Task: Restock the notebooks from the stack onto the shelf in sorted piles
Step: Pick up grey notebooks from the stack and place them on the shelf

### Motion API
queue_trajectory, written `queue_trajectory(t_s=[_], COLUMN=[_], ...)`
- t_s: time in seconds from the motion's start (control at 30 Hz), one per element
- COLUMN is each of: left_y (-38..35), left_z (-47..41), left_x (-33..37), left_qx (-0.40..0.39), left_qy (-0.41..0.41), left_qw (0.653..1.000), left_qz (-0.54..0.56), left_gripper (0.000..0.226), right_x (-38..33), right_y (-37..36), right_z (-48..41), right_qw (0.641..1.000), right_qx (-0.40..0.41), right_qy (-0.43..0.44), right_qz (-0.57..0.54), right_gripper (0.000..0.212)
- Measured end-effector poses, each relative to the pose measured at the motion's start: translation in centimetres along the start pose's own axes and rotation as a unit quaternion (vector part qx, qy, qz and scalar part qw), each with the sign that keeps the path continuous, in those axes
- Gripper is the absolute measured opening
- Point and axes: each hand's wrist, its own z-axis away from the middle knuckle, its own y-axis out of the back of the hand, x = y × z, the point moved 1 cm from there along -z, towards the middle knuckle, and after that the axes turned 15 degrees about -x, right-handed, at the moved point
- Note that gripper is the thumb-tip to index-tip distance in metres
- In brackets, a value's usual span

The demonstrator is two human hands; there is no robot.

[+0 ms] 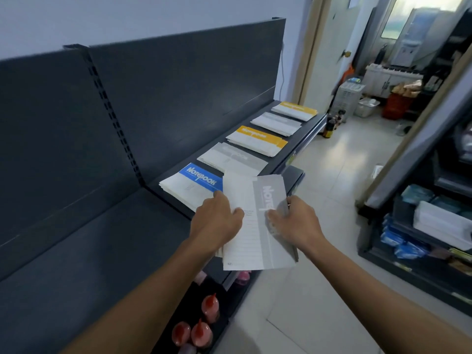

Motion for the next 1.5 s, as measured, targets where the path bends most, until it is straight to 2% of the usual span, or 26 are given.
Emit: queue_trajectory(t_s=[0.37,0.5,0.6,1.03,1.27,1.4,1.5], left_y=[-2.7,-3.3,-3.0,-0.6,0.3,0.6,0.5], left_z=[-7.3,-9.7,-11.9,-21.3,-23.7,-25.4,-27.1], left_x=[10.2,11.8,12.4,9.5,6.5,5.2,4.7], left_qx=[0.017,0.034,0.045,0.094,0.12,0.15,0.153], left_qy=[0.036,0.065,0.074,0.152,0.226,0.274,0.301], left_qw=[0.999,0.997,0.996,0.982,0.958,0.939,0.929], left_qz=[0.015,0.012,0.014,0.054,0.128,0.146,0.153], left_gripper=[0.044,0.047,0.038,0.034,0.036,0.039,0.04], right_x=[5.1,6.2,6.0,0.4,-4.0,-6.0,-6.8], right_y=[9.4,10.8,11.5,9.4,6.1,4.7,3.6], right_z=[-8.6,-11.9,-14.8,-27.7,-32.5,-35.6,-37.8], right_qw=[0.998,0.997,0.996,0.973,0.947,0.928,0.915], right_qx=[-0.02,-0.04,-0.062,-0.134,-0.167,-0.19,-0.202], right_qy=[0.018,0.035,0.054,0.12,0.19,0.225,0.243], right_qz=[0.062,0.053,0.041,0.146,0.199,0.229,0.25], right_gripper=[0.032,0.028,0.025,0.032,0.027,0.033,0.029])
